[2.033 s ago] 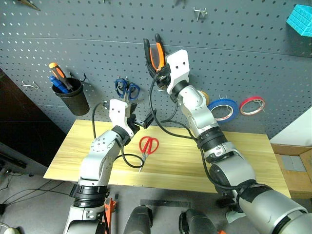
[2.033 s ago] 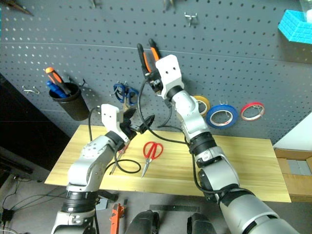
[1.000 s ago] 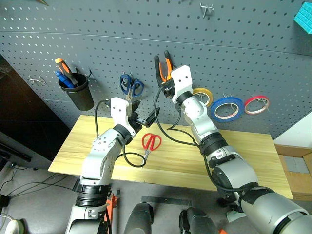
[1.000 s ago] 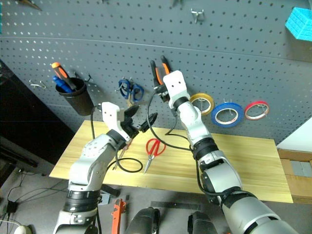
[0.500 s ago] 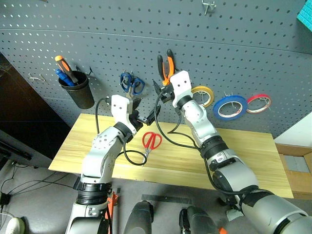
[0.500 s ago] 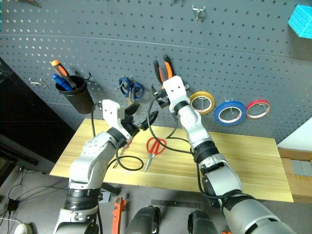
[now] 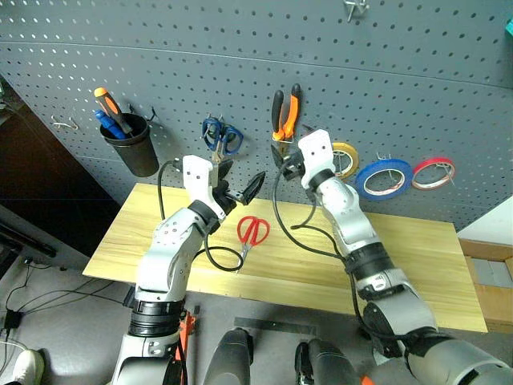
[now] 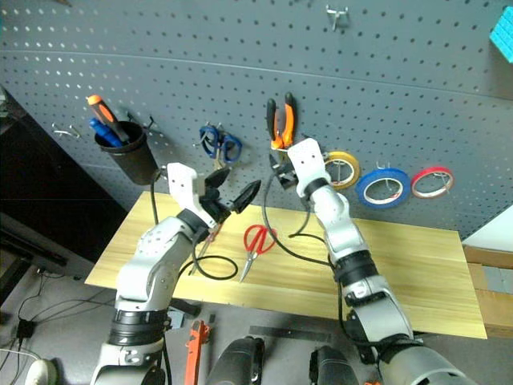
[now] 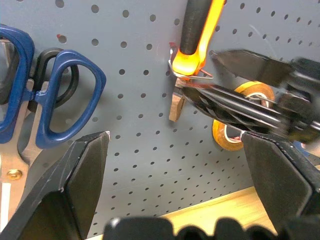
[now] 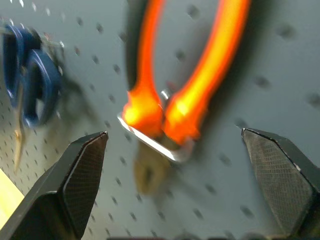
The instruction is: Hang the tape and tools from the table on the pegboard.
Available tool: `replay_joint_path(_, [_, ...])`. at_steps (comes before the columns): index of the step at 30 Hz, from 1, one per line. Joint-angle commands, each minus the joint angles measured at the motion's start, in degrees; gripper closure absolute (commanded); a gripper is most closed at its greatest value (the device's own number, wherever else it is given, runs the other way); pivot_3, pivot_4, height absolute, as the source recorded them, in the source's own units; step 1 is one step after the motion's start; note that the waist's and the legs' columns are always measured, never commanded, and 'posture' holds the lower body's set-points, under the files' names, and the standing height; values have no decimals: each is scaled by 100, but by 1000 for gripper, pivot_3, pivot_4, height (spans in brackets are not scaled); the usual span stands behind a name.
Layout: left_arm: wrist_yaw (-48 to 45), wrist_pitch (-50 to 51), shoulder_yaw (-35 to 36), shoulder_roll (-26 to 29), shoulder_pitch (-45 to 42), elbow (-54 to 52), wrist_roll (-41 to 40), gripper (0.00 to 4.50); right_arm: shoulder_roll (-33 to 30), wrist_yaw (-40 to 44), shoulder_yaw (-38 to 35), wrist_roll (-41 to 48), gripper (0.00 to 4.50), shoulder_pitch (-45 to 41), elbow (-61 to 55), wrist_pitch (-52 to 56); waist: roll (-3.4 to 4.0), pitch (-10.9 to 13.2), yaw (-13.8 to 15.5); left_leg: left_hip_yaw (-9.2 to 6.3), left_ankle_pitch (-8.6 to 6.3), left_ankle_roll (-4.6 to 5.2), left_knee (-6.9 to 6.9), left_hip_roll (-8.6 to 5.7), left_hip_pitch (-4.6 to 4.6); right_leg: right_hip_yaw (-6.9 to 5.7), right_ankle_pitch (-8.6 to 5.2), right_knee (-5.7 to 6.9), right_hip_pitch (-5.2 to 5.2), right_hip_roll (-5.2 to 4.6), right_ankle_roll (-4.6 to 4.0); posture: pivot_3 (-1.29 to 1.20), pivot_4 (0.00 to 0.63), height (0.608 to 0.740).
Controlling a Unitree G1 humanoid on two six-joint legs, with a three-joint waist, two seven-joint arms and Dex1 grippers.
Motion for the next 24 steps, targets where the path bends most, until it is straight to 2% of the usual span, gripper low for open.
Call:
replay_joint_path(1, [-13,-126,11,-14,-38,-162,-26,0,-71,160,71,36,37,120,-1090,375,0,0,-32,0,0,-2,-6,0,-2,0,0,-1,-4,0,0,264,163,740])
replay_joint_path(11, [63,-96,-67,-81,73,-237,39,0,-423,659,229,90,37,910,-3014,1486,0,0,-93,1,2,-17,-17,0,-2,-4,-4,-11,-5,2,4,242,160,740])
replay_joint_path(15, [218,15,-243,-35,341,-326,280,0,-602,977,195,379,37,1421,-3849,2145,0,0,-94,1,2,-16,-17,0,-2,-4,-5,-11,-5,2,5,231,163,740])
replay_joint_path(20, [560,405,-770,-43,834,-220,831,0,-1434,1969,445,786,37,2632,-4699,2499,-1,-1,-91,-6,-3,-11,-16,-3,0,-8,-8,-23,7,1,9,180,183,740])
replay_joint_path(24, [1040,778,-1030,-147,939,39,1314,0,-1950,2515,338,1234,37,3095,-4928,2700,-3,17,-122,-7,-5,-9,-5,-3,0,-6,-8,-30,12,1,10,149,200,740])
